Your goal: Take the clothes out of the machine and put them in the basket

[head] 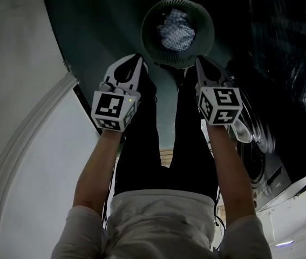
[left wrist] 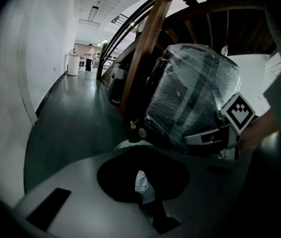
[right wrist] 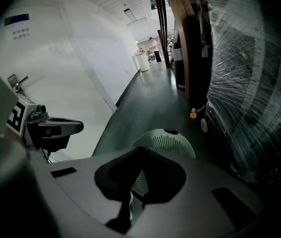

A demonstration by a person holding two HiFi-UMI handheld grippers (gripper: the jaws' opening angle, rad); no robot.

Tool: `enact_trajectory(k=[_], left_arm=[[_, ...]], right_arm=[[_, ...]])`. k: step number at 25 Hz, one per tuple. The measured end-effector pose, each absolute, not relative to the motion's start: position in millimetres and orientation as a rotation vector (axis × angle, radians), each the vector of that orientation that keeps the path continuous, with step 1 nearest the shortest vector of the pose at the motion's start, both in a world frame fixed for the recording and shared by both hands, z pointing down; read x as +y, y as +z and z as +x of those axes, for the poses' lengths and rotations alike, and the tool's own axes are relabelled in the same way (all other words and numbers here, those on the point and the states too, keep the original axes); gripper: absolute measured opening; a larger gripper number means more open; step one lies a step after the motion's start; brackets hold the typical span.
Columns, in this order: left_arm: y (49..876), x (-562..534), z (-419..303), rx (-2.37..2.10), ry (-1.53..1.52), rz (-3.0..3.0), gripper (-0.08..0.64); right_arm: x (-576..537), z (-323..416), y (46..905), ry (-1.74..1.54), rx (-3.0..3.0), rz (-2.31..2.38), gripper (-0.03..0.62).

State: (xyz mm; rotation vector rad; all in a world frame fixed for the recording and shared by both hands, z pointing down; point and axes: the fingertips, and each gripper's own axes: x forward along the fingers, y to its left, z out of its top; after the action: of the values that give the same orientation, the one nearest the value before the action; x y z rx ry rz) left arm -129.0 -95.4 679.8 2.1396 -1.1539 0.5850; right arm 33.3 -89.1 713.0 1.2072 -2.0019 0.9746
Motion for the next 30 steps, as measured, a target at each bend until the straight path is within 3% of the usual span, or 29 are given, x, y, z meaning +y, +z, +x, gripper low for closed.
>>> enact_trajectory(k=[30], left_arm=[[414, -119, -133, -1.277, 0.364, 2.349, 0.021]], right_arm=[[-104, 35, 420, 0.879, -2.276, 1.484, 0.006]])
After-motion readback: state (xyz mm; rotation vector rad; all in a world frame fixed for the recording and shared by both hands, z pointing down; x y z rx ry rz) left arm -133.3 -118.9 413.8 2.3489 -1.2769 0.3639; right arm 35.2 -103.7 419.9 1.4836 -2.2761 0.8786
